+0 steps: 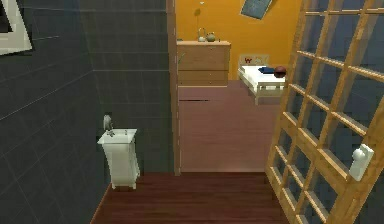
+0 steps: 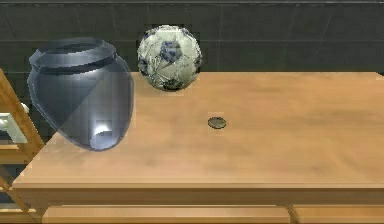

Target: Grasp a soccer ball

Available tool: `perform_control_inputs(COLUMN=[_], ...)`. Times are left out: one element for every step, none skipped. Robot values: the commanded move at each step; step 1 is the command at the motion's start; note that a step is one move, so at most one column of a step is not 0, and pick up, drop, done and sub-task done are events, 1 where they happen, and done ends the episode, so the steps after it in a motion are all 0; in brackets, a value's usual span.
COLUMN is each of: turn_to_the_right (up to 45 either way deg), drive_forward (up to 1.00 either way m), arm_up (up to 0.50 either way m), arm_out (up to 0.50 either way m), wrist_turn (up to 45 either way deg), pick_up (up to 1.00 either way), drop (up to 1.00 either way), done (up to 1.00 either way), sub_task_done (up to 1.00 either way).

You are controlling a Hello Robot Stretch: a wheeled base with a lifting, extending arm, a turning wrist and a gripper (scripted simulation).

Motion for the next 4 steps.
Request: perform_control_inputs(turn_to_the_right=[0.0,0.0,0.0,0.0], drive_forward=[0.00,0.00,0.00,0.00], arm_up=[0.50,0.38,0.00,0.00], arm_out=[0.00,0.00,0.30,0.00], wrist_turn=[0.0,0.0,0.0,45.0], pick_up=[0.00,0.00,0.00,0.00], drop=[0.00,0.00,0.00,0.00], done=[0.00,0.00,0.00,0.00], sub_task_done=[0.00,0.00,0.00,0.00])
